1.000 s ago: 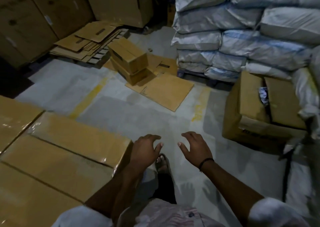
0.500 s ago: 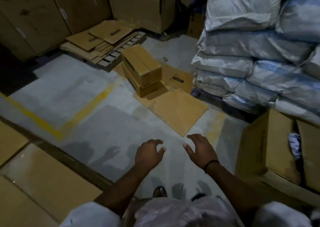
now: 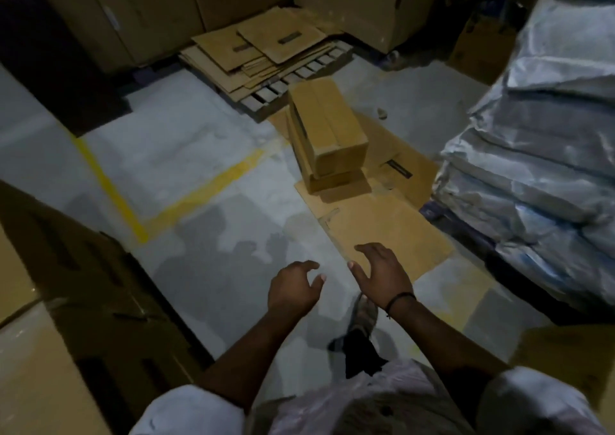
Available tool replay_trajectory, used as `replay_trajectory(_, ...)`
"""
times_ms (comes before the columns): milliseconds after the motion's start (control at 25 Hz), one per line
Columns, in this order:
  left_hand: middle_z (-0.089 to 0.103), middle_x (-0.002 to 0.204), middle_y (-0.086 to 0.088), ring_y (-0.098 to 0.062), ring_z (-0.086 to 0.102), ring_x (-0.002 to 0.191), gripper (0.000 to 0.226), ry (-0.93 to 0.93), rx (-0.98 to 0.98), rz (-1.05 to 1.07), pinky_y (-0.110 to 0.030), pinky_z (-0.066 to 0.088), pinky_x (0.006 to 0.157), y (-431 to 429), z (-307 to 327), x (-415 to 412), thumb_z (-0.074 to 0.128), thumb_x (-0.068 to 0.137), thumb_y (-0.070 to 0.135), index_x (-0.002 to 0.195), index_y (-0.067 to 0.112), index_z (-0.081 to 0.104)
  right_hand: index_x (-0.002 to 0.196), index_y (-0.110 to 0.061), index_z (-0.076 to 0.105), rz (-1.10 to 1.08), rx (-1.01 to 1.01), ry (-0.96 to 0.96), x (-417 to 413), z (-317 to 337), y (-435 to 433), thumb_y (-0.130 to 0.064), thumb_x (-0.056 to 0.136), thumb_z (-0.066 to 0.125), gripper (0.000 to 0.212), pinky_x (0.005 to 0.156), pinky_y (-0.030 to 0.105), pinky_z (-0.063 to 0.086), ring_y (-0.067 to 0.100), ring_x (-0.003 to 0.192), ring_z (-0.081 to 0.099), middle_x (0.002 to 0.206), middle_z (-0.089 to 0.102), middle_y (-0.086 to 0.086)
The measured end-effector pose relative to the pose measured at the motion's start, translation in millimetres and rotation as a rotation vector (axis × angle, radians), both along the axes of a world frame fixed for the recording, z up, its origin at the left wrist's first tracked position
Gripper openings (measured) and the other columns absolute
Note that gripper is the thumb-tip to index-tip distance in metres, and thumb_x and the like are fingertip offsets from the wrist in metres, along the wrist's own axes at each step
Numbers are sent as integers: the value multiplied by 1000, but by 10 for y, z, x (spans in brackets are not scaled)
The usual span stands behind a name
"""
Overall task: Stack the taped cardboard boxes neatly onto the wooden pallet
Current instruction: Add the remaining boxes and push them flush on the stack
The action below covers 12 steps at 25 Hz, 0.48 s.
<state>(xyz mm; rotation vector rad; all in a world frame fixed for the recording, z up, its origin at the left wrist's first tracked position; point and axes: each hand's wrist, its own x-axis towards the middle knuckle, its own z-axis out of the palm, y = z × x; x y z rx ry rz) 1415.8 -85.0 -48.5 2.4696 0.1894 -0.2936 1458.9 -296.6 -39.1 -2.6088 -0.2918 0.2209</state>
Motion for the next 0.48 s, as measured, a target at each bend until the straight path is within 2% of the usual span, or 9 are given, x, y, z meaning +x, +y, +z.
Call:
replay_trajectory(160, 66, 131, 8, -13, 61, 118, 44, 21, 73, 2, -28, 48, 97, -313, 147, 857, 53, 96, 60, 131, 35, 65, 135, -16, 58, 93, 13, -29, 1120, 190, -178, -45, 97, 53, 48, 98, 40, 46, 32, 119, 52, 132, 58, 8)
replay_trajectory(320, 67, 131, 4, -17, 62, 119, 44, -16, 73, 50, -31, 50, 99, -602, 291, 1893, 56, 97, 56, 131, 31, 66, 137, -18, 56, 75, 40, -48, 2170, 305, -460, -41, 99, 56, 45, 101, 40, 44, 30, 125, 49, 137, 55, 6)
replay_trajectory(480, 68, 128, 4, -18, 63, 116, 43, -15, 70, 76, -33, 52, 95, -735, 389, 2616, 56, 97, 56, 129, 31, 67, 140, -18, 53, 75, 47, 53, 2893, 275, -642, -44, 101, 52, 47, 105, 38, 41, 27, 131, 44, 142, 52, 5)
